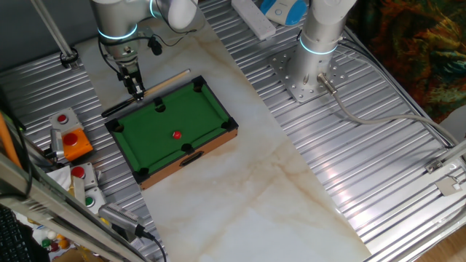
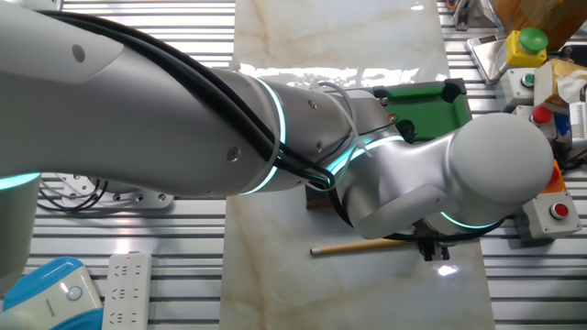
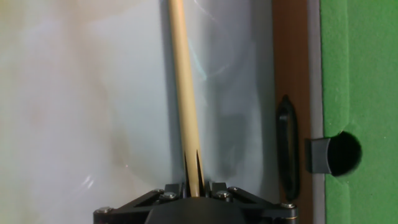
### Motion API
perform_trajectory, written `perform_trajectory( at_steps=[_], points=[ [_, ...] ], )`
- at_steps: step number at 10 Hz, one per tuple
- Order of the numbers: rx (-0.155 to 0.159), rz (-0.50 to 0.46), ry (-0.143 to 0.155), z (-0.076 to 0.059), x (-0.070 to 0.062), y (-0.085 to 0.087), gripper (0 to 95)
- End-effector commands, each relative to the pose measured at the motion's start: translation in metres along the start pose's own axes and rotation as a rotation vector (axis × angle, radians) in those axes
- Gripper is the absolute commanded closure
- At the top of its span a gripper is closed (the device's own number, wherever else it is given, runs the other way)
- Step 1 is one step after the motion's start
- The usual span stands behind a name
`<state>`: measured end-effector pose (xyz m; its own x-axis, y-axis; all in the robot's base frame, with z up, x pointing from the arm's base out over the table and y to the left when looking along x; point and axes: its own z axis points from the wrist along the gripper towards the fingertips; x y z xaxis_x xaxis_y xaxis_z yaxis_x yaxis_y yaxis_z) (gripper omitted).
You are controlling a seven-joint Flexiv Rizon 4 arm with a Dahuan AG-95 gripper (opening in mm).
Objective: Hit the pool ball
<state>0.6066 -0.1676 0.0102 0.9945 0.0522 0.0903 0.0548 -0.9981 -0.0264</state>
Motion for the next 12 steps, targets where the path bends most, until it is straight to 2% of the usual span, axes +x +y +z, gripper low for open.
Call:
perform_trajectory(
  at_steps=[1,7,8,12],
  points=[
    [0.0,0.002,0.0,0.0,0.0001,-0.0002,76.0],
    [0.0,0.002,0.0,0.0,0.0001,-0.0002,76.0],
    [0.001,0.014,-0.003,-0.0019,0.0005,-0.0001,95.0],
    [0.0,0.015,-0.003,-0.0021,0.0005,-0.0001,95.0]
  ],
)
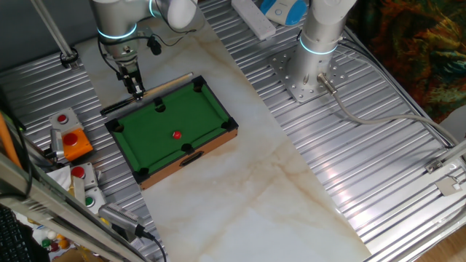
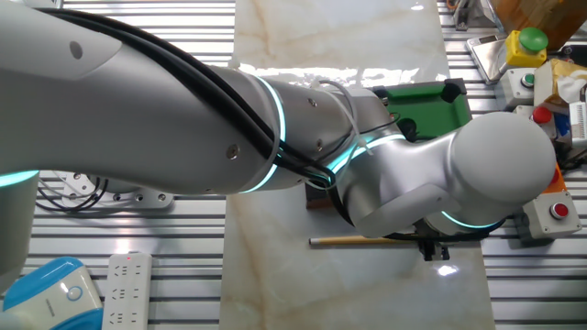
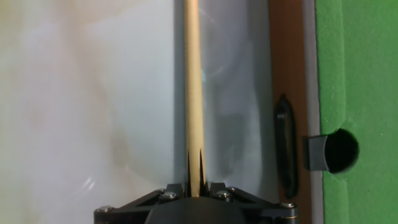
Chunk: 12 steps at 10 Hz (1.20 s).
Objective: Hit the pool ball
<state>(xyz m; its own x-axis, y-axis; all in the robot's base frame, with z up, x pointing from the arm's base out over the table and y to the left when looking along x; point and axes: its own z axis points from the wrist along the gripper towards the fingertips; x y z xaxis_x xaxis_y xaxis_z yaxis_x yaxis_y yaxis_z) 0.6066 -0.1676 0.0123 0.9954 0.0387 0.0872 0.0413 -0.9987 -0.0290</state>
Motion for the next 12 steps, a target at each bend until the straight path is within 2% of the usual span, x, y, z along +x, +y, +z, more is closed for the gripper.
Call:
perform_trajectory(
  at_steps=[1,4,12],
  points=[
    [-0.001,0.001,-0.001,0.0,0.0,0.0,95.0],
    [0.0,0.002,-0.002,-0.004,0.001,0.0,95.0],
    [0.004,0.016,-0.004,-0.045,0.004,0.0,95.0]
  ],
)
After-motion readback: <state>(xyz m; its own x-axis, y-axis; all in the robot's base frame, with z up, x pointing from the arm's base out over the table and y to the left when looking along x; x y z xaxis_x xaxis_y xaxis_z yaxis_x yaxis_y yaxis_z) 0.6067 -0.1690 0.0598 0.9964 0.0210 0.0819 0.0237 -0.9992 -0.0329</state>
